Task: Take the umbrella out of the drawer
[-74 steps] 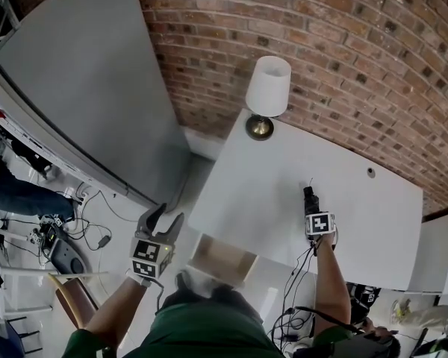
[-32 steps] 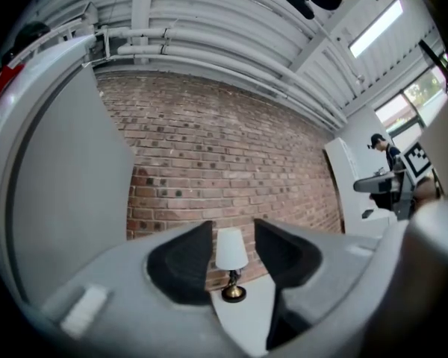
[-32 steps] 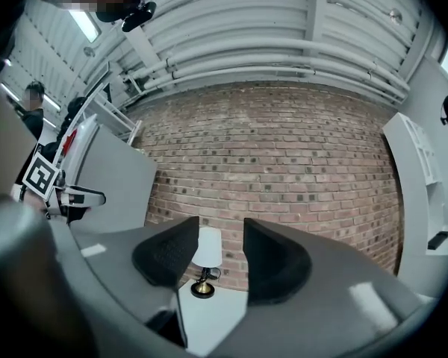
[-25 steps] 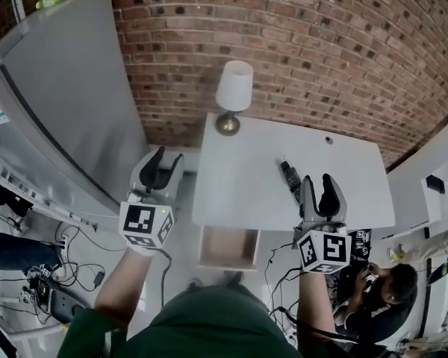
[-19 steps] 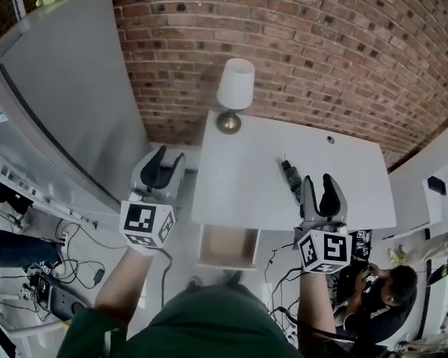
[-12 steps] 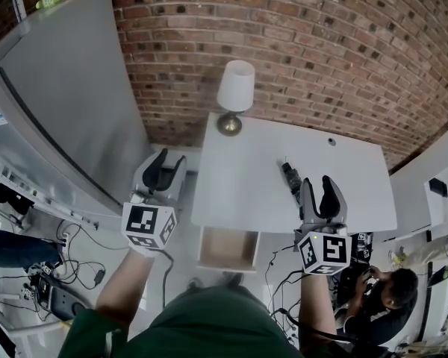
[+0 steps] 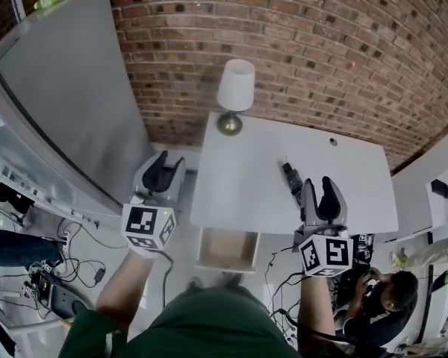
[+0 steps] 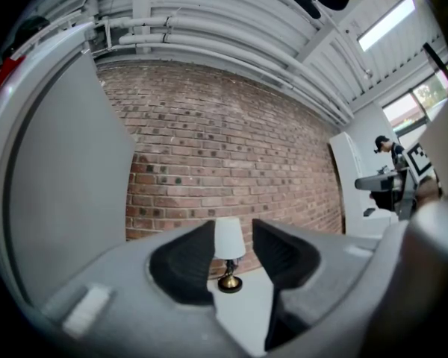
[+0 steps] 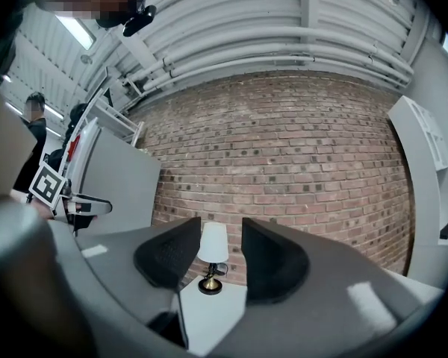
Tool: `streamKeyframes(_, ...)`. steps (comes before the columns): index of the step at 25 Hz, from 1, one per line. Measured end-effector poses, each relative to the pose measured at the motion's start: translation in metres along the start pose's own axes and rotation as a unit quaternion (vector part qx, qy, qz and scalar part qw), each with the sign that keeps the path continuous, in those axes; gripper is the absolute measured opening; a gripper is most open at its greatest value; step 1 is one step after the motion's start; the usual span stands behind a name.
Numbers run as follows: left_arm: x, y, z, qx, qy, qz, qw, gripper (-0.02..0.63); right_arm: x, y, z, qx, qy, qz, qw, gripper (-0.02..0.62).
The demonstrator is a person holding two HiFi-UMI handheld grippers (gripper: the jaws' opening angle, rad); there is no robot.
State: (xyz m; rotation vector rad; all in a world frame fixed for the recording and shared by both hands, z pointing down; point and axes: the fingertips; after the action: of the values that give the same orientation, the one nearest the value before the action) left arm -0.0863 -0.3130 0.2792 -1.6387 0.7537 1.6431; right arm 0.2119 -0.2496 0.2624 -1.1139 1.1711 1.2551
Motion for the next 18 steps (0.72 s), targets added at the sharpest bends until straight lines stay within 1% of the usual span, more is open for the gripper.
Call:
streamKeyframes(4,-0.0001,-0.0002,-0.0011,0.003,-0.002,0.001,1.0000,0.153,0.0008,-0.0032,-0.0009,-0.004,-0.002,0.004,1.000,0.173)
streamKeyframes(12,0.0013,-0.0037,-0.0046,0.001,-0.002,-0.001,1.0000,0.153,0.0032,-0.0051,-0.0016,0.007,-0.010,-0.001,1.000,0.173)
streamKeyframes(18,0.0014,-0.0036,-0.0070,0.001,0.000,-0.002,1.0000,0.153,0.0020,-0.0084,-0.0029,0.005,-0.012,0.000,1.000,0.173)
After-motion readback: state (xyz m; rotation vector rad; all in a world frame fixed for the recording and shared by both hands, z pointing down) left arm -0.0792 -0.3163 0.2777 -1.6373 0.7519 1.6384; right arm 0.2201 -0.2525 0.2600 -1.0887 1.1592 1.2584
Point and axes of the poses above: the fingertips, and each gripper's own axes: z backward along the fingers, y to its left, x out of its top, and after that the axes turned 10 degrees about -x, right-handed
